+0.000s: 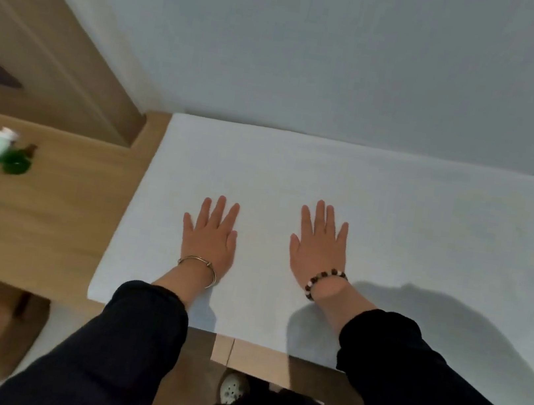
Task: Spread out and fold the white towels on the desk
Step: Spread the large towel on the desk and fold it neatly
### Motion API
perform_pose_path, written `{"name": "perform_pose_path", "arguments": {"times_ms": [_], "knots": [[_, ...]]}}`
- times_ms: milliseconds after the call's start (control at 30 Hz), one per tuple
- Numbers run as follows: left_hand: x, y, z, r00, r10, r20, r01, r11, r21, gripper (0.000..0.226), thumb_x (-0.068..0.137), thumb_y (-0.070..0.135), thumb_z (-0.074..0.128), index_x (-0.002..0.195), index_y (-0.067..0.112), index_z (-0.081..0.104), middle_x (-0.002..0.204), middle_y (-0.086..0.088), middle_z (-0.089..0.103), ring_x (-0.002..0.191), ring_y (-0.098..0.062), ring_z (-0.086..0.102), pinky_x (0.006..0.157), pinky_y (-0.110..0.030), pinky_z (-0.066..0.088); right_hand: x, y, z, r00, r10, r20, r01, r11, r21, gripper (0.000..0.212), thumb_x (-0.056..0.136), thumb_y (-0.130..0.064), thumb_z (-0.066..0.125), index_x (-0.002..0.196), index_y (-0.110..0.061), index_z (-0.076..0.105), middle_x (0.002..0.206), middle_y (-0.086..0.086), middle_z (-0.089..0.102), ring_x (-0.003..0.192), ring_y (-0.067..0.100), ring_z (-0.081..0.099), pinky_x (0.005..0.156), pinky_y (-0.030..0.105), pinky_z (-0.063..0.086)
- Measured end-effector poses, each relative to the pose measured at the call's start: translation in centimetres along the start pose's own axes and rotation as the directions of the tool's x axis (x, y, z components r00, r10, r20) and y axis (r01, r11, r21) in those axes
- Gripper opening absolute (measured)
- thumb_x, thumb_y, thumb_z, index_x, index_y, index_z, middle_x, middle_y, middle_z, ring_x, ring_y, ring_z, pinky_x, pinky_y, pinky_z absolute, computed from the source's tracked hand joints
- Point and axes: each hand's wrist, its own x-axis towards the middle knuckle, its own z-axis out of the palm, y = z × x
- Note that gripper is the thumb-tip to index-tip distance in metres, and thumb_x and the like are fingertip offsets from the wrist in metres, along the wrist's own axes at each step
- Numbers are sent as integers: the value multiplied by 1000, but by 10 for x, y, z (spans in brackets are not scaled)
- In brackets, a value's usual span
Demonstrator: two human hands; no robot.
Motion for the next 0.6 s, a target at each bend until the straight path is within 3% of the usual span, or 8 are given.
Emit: {"name": "perform_pose_path", "arguments": {"times_ms": [133, 200, 300, 367, 433, 467, 600], "knots": [[-34, -83, 11, 971, -234, 54, 233, 972, 18, 53, 99, 37, 6, 146, 31, -20, 156, 3, -20, 145, -23, -14, 115, -52, 6, -14, -81, 13, 975, -221, 34, 222, 975, -18, 61, 99, -44, 11, 150, -19, -13, 157, 8, -17, 145, 28, -15, 114, 50, -8], [-47, -110, 14, 941, -333, 66, 334, 943, -1, 54, 100, 38, 8, 147, 30, -17, 158, 1, -13, 146, -25, -4, 115, -50, 13, -18, -108, 18, 963, -266, 43, 267, 963, -40, 60, 99, -43, 8, 149, -20, -16, 156, 7, -20, 144, 29, -18, 114, 49, -9], [-45, -135, 5, 869, -493, 48, 489, 838, -241, 56, 99, 43, 29, 148, 22, 12, 149, -5, 27, 130, -25, 33, 101, -40, 35, -18, -128, 22, 964, -260, 50, 262, 964, -43, 59, 97, -43, 5, 147, -23, -19, 152, 3, -28, 143, 28, -21, 114, 50, -10], [-35, -147, -5, 817, -564, 117, 545, 690, -477, 49, 92, 40, 51, 132, 17, 37, 131, -7, 46, 112, -25, 46, 88, -36, 43, -15, -135, 22, 966, -249, 65, 253, 966, -58, 59, 97, -44, 6, 147, -26, -20, 151, 1, -29, 143, 27, -22, 114, 50, -11], [-24, -157, -18, 763, -576, 294, 593, 442, -673, 43, 82, 32, 64, 117, 15, 45, 119, -7, 54, 93, -23, 54, 75, -33, 45, -13, -141, 22, 968, -240, 77, 245, 967, -68, 59, 97, -44, 7, 147, -27, -19, 154, 2, -26, 143, 27, -21, 115, 49, -10], [-19, -163, -25, 738, -564, 370, 623, 362, -693, 42, 79, 31, 65, 114, 15, 46, 117, -7, 57, 88, -23, 55, 71, -32, 44, -12, -145, 22, 968, -239, 80, 244, 967, -67, 59, 97, -44, 7, 147, -28, -20, 155, 2, -25, 143, 27, -21, 115, 49, -10], [-8, -194, -49, 684, -460, 566, 725, 348, -594, 64, 80, 37, 67, 133, 12, 42, 128, -7, 52, 109, -30, 54, 78, -31, 37, -11, -166, 26, 970, -230, 76, 235, 970, -56, 59, 96, -44, 7, 147, -28, -19, 155, 2, -24, 143, 27, -21, 114, 50, -11]]}}
